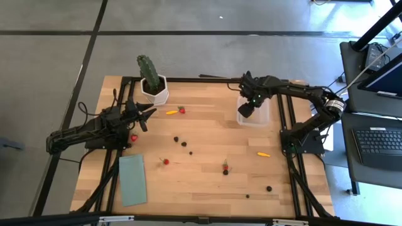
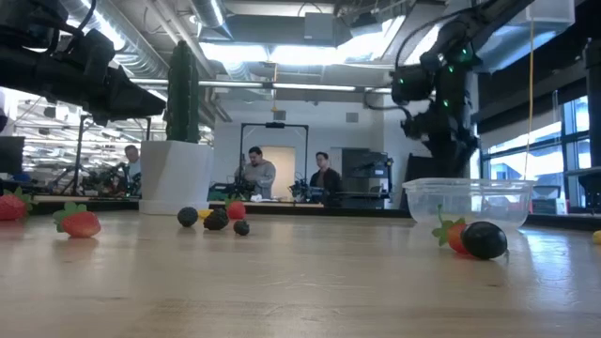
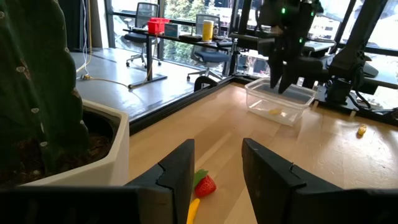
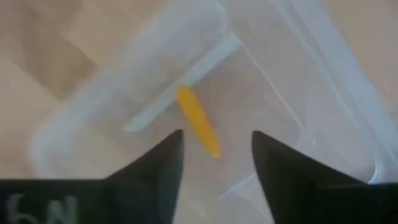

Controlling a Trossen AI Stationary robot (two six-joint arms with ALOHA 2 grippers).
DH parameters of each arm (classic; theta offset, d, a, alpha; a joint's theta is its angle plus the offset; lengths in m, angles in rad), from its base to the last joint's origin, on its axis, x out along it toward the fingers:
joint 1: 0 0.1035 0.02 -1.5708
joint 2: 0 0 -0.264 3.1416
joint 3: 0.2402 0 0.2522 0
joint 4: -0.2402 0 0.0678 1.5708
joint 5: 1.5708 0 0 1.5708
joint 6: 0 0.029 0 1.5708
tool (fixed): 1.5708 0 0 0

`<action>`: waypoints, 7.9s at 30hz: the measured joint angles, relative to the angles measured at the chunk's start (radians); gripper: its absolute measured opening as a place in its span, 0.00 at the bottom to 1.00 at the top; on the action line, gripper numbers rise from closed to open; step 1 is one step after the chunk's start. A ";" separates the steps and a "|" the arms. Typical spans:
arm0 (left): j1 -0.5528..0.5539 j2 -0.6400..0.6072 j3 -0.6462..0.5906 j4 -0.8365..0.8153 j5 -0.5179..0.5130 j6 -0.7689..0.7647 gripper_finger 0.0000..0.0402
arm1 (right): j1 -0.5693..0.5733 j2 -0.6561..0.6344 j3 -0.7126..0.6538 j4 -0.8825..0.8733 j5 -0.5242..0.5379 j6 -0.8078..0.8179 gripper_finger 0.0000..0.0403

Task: Pick and placing Produce into tupperware
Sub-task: Put the bottom yellow corn into the transparent bin, then put the bottom black blueberry into the transparent bin

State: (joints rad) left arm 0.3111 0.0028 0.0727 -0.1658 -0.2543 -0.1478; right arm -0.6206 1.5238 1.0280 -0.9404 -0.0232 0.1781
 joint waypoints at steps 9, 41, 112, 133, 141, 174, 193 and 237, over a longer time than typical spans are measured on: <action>0.000 0.000 0.000 0.000 0.000 0.000 0.31 | 0.132 -0.050 0.226 -0.267 -0.006 -0.083 0.70; 0.000 0.000 0.000 0.000 0.000 0.001 0.31 | 0.964 -0.439 -0.350 0.024 -0.076 0.475 0.69; 0.000 0.000 0.000 0.000 0.000 -0.001 0.31 | 0.476 -0.500 0.099 0.038 0.328 0.368 0.03; 0.000 0.000 0.000 0.000 0.000 -0.007 0.31 | -0.014 0.000 0.461 -0.328 0.012 0.014 0.02; 0.000 0.000 0.000 0.000 0.000 -0.007 0.31 | -0.058 0.002 0.181 -0.134 0.002 -0.002 0.02; 0.000 0.000 0.000 0.001 -0.022 -0.007 0.31 | -0.064 0.002 -0.241 0.236 -0.006 -0.004 0.20; 0.000 0.000 0.000 0.001 -0.026 -0.002 0.31 | 0.012 0.001 0.272 -0.101 -0.168 -0.216 0.69; 0.000 0.000 0.000 0.001 -0.018 0.001 0.31 | 0.965 0.008 0.073 0.160 -0.004 0.196 0.70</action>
State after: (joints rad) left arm 0.3108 0.0025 0.0727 -0.1650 -0.2726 -0.1471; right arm 0.3443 1.5318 1.1012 -0.7805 -0.0270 0.3740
